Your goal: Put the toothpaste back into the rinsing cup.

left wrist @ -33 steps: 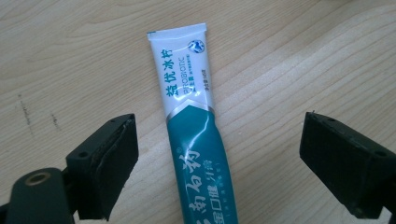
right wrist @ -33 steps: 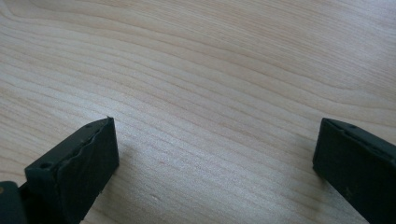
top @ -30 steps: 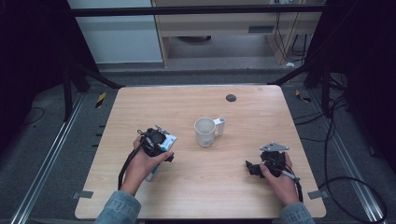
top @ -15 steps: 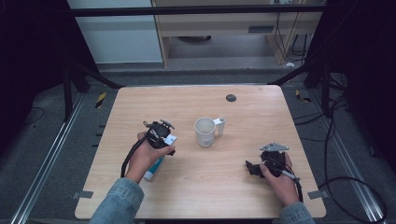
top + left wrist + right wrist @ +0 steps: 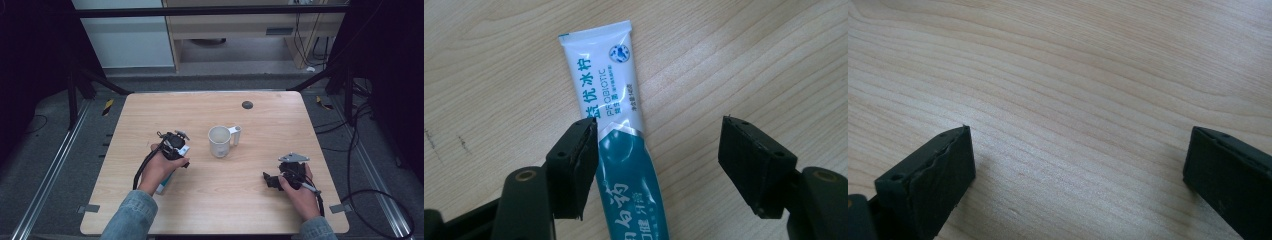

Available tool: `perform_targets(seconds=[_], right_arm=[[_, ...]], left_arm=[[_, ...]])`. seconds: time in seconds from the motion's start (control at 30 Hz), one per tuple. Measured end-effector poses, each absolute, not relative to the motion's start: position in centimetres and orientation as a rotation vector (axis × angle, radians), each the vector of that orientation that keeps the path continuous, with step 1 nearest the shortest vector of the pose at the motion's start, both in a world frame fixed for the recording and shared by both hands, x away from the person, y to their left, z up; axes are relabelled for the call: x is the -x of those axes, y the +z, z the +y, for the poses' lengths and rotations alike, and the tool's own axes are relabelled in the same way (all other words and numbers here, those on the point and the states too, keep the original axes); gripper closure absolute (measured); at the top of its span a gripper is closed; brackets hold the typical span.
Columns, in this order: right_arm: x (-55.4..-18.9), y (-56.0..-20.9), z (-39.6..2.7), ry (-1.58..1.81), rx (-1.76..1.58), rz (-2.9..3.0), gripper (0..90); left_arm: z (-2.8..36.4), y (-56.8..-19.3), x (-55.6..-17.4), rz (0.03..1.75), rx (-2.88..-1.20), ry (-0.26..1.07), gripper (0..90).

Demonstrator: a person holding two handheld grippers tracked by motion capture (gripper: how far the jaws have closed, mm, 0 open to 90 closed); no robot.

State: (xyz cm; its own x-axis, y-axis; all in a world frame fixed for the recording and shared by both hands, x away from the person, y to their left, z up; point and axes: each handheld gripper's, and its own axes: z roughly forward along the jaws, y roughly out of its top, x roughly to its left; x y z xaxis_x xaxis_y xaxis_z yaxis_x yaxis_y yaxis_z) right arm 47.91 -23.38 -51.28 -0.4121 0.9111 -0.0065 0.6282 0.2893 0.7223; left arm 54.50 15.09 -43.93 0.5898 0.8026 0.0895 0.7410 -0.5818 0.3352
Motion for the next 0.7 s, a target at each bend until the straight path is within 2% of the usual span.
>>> perform_targets(seconds=[0.17,0.37,0.5,0.7], right_arm=[[-47.9,-51.3,-23.4,0.913,-1.384,2.144,0.5],[-47.9,-51.3,-23.4,0.913,-1.384,2.144,0.5],[-47.9,-51.3,-23.4,0.911,-1.380,2.143,0.4],[-47.9,-51.3,-23.4,0.912,-1.381,2.143,0.4]], left_arm=[[15.2,-44.0,-54.7,1.282,-2.570,0.327,34.2],[15.4,-44.1,-55.1,1.298,-2.578,0.307,40.9],[15.7,-44.2,-55.5,1.319,-2.577,0.334,43.6],[16.5,-44.9,-56.5,1.374,-2.557,0.305,45.6]])
